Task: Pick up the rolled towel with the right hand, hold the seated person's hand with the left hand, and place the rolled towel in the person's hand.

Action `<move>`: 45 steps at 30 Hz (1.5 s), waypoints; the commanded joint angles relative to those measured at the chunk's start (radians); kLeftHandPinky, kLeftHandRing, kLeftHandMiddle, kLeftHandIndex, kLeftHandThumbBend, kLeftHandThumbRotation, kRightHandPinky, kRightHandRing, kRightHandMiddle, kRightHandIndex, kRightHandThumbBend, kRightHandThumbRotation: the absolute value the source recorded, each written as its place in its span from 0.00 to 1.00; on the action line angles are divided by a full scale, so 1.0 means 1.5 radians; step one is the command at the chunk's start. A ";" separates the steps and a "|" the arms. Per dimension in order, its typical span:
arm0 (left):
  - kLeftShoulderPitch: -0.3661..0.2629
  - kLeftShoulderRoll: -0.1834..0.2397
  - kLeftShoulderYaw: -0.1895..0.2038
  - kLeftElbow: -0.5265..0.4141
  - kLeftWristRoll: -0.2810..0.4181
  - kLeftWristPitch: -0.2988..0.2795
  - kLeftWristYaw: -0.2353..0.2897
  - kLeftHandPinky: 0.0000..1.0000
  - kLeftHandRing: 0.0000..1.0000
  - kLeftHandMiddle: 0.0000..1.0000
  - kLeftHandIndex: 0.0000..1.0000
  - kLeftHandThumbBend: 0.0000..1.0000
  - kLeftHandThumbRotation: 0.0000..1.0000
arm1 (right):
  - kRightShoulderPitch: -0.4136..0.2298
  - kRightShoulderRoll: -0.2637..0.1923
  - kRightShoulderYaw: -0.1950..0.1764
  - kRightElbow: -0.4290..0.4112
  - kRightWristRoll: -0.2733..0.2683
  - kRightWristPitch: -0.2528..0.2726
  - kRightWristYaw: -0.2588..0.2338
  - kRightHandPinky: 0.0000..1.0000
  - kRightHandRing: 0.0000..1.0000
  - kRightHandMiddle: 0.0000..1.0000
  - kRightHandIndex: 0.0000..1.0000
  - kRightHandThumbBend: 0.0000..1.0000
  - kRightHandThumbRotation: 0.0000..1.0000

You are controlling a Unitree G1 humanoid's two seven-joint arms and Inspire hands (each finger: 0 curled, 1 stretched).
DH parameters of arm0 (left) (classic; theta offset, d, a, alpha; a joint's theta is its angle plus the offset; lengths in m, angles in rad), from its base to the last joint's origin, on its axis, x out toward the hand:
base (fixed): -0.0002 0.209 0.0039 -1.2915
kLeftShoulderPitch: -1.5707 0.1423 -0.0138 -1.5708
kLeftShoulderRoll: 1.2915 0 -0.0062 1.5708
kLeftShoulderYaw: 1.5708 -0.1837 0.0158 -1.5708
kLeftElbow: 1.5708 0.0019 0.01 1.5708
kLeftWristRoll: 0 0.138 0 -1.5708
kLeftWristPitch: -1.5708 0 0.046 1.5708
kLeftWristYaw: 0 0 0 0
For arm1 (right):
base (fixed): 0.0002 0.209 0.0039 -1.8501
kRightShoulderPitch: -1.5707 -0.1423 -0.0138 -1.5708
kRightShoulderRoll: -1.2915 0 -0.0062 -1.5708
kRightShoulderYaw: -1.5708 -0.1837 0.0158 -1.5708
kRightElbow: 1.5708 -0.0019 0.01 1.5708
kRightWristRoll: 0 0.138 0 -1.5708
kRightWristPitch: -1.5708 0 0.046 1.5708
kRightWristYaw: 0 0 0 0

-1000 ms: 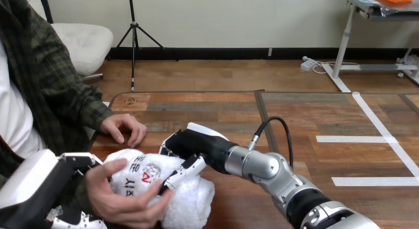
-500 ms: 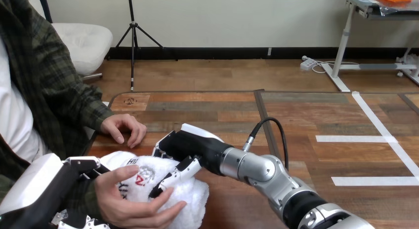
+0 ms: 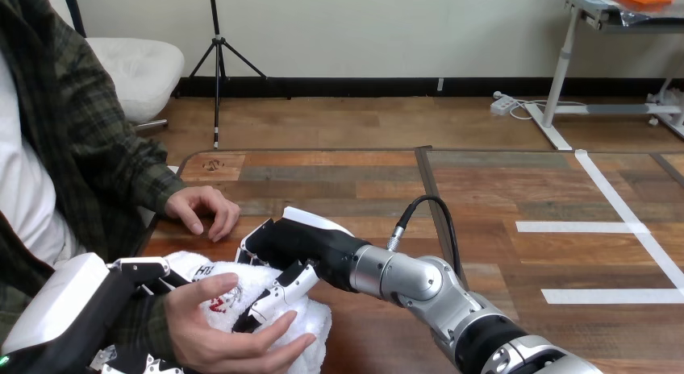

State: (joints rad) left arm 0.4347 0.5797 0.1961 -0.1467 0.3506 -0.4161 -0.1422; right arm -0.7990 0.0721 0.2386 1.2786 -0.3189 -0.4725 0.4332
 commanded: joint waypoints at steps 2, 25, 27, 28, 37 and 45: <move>-0.021 -0.008 -0.021 0.026 0.006 0.000 -0.003 0.45 0.48 0.52 0.53 1.00 0.00 | -0.027 0.016 -0.003 -0.028 0.017 -0.026 0.025 0.21 0.28 0.36 0.36 0.80 0.00; -0.055 -0.008 -0.027 0.046 0.054 0.007 0.023 0.45 0.48 0.53 0.54 0.99 0.00 | -0.028 0.025 -0.014 -0.124 0.073 -0.050 0.110 0.16 0.22 0.31 0.32 0.86 0.00; -0.058 -0.009 -0.027 0.046 0.055 0.009 0.024 0.45 0.48 0.53 0.54 1.00 0.00 | -0.027 0.024 -0.010 -0.135 0.074 -0.048 0.112 0.16 0.22 0.30 0.33 0.87 0.00; -0.061 -0.008 -0.028 0.052 0.052 0.003 0.025 0.45 0.48 0.52 0.54 1.00 0.00 | -0.026 0.023 -0.010 -0.141 0.077 -0.048 0.117 0.16 0.22 0.30 0.33 0.87 0.00; -0.069 -0.007 -0.028 0.048 0.065 0.023 0.019 0.45 0.49 0.53 0.54 0.99 0.00 | -0.016 0.010 -0.009 -0.192 0.093 -0.054 0.142 0.14 0.19 0.29 0.33 0.88 0.00; -0.080 -0.018 -0.033 0.049 0.069 0.046 0.026 0.47 0.50 0.54 0.55 0.99 0.00 | -0.008 -0.036 -0.013 -0.283 0.126 -0.016 0.190 0.14 0.19 0.28 0.33 0.88 0.00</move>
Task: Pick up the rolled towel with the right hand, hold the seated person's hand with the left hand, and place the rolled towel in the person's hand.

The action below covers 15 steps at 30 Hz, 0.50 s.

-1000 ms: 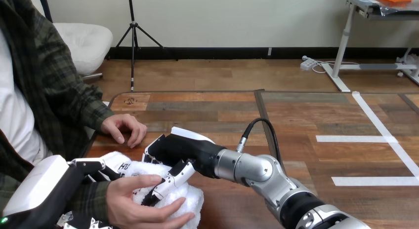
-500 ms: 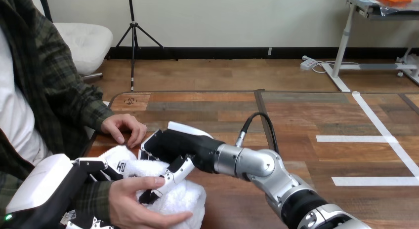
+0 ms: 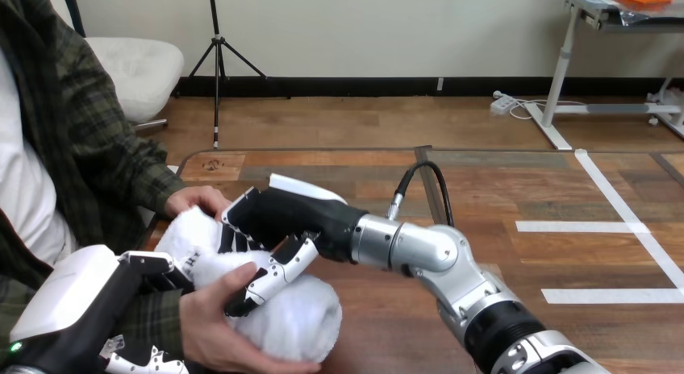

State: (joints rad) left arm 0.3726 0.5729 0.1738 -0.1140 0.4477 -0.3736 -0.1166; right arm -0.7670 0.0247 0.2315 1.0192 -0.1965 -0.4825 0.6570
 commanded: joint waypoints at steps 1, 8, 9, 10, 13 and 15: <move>-0.039 -0.013 -0.019 0.029 0.004 0.017 0.010 0.47 0.50 0.54 0.55 0.99 0.00 | -0.029 -0.006 -0.008 -0.113 0.045 -0.009 0.042 0.13 0.19 0.28 0.33 0.88 0.00; -0.042 -0.011 -0.023 0.031 0.018 0.021 0.017 0.47 0.51 0.55 0.56 0.99 0.00 | -0.024 -0.030 -0.015 -0.126 0.061 -0.016 0.064 0.12 0.17 0.27 0.33 0.88 0.00; -0.043 -0.011 -0.024 0.033 0.018 0.020 0.019 0.47 0.51 0.55 0.56 0.99 0.00 | -0.024 -0.034 -0.015 -0.128 0.064 -0.015 0.067 0.12 0.17 0.27 0.33 0.88 0.00; -0.044 -0.011 -0.024 0.035 0.018 0.019 0.021 0.47 0.51 0.55 0.56 0.99 0.00 | -0.024 -0.036 -0.015 -0.130 0.066 -0.014 0.068 0.12 0.17 0.27 0.33 0.88 0.00; -0.041 -0.012 -0.023 0.028 0.019 0.029 0.021 0.47 0.51 0.56 0.56 0.99 0.00 | -0.019 -0.045 -0.017 -0.139 0.075 -0.007 0.078 0.13 0.18 0.27 0.33 0.87 0.00; -0.038 -0.014 -0.022 0.020 0.015 0.036 0.018 0.48 0.51 0.56 0.56 0.99 0.00 | -0.018 -0.052 -0.018 -0.147 0.083 0.002 0.084 0.13 0.18 0.27 0.33 0.87 0.00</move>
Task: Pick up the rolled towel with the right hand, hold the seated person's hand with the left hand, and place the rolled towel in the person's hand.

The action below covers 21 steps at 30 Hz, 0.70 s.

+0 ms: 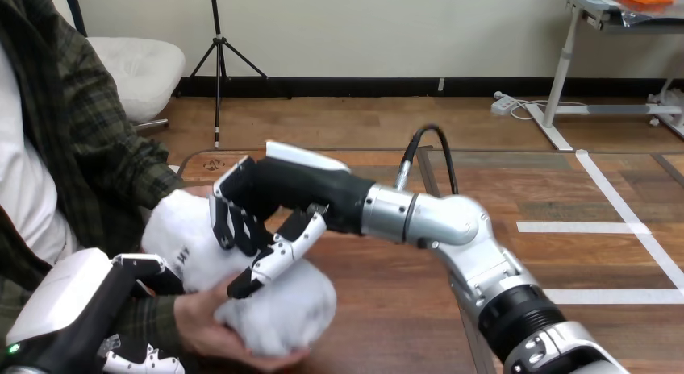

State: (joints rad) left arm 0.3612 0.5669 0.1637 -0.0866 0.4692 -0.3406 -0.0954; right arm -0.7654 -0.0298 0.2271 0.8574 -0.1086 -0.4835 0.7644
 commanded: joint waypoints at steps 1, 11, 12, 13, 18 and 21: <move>-0.030 -0.010 -0.014 0.000 0.000 0.015 0.003 0.48 0.52 0.56 0.56 0.99 0.00 | -0.018 -0.018 -0.015 -0.042 0.026 0.005 0.014 0.14 0.18 0.27 0.33 0.87 0.00; -0.041 -0.004 -0.014 0.002 0.012 0.018 0.007 0.49 0.52 0.56 0.57 0.99 0.00 | -0.014 -0.044 -0.016 -0.082 0.047 0.038 0.040 0.16 0.20 0.29 0.34 0.86 0.00; -0.042 -0.004 -0.014 0.004 0.011 0.017 0.007 0.49 0.52 0.56 0.57 0.99 0.00 | -0.013 -0.044 -0.016 -0.085 0.049 0.039 0.041 0.16 0.20 0.29 0.34 0.86 0.00; -0.043 -0.004 -0.014 0.005 0.010 0.017 0.007 0.49 0.52 0.56 0.57 0.99 0.00 | -0.012 -0.044 -0.016 -0.088 0.049 0.041 0.041 0.16 0.19 0.29 0.34 0.86 0.00; -0.045 -0.010 -0.016 0.007 0.008 0.017 0.012 0.49 0.52 0.56 0.57 1.00 0.00 | 0.001 -0.049 -0.011 -0.124 0.051 0.061 0.040 0.15 0.19 0.28 0.34 0.85 0.00; -0.046 -0.008 -0.017 0.004 0.009 0.019 0.010 0.49 0.53 0.57 0.57 0.99 0.00 | 0.006 -0.050 -0.009 -0.139 0.054 0.068 0.043 0.15 0.19 0.28 0.34 0.86 0.00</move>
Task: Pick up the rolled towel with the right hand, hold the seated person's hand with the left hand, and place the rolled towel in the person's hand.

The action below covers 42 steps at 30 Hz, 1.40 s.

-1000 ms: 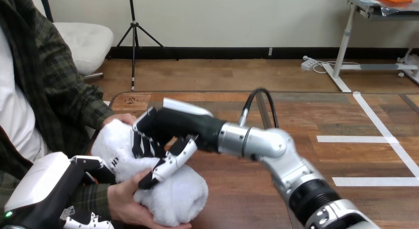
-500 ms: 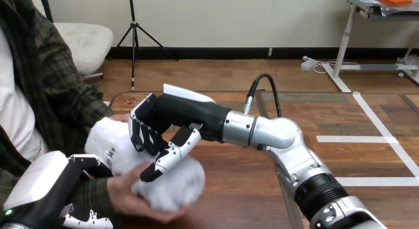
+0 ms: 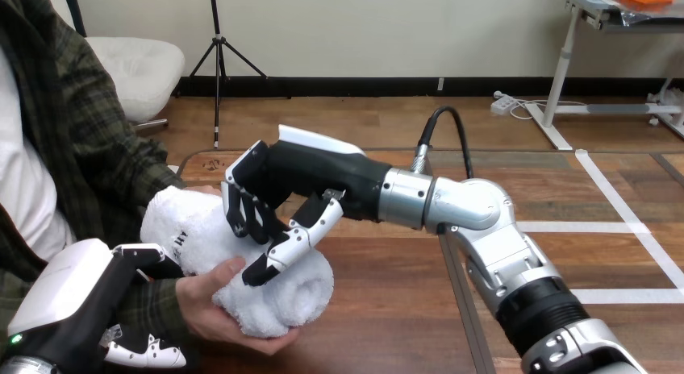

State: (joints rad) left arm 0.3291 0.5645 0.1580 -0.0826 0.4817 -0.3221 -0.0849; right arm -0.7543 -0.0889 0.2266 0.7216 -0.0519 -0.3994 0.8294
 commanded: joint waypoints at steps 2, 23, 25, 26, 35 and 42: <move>-0.028 -0.005 -0.015 0.009 0.001 -0.002 0.008 0.49 0.53 0.57 0.57 0.99 0.00 | 0.003 -0.010 -0.006 -0.060 0.017 0.019 0.001 0.14 0.19 0.28 0.34 0.86 0.00; -0.043 -0.010 -0.026 0.003 0.015 -0.003 0.031 0.48 0.51 0.55 0.56 1.00 0.00 | 0.052 -0.023 0.025 -0.147 -0.003 0.078 0.015 0.13 0.18 0.28 0.34 0.86 0.00; -0.042 -0.012 -0.027 -0.001 0.017 0.005 0.031 0.48 0.52 0.55 0.56 1.00 0.00 | 0.056 -0.023 0.025 -0.151 -0.002 0.082 0.014 0.13 0.18 0.28 0.34 0.86 0.00; -0.040 -0.013 -0.027 -0.004 0.017 0.007 0.031 0.48 0.52 0.55 0.56 1.00 0.00 | 0.058 -0.026 0.027 -0.154 -0.004 0.083 0.015 0.13 0.18 0.28 0.33 0.86 0.00; -0.032 -0.024 -0.027 -0.022 0.018 0.020 0.026 0.48 0.52 0.56 0.56 0.98 0.00 | 0.067 -0.041 0.037 -0.168 -0.006 0.090 0.016 0.14 0.18 0.29 0.34 0.85 0.00; -0.032 -0.032 -0.030 -0.011 0.028 0.007 0.043 0.47 0.51 0.55 0.55 0.98 0.00 | 0.073 -0.045 0.040 -0.177 -0.009 0.095 0.010 0.13 0.18 0.29 0.35 0.85 0.00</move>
State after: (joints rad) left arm 0.3135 0.5286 0.1299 -0.0808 0.5236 -0.2966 -0.0437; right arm -0.6295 -0.1436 0.2821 0.5053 -0.0589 -0.2627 0.8566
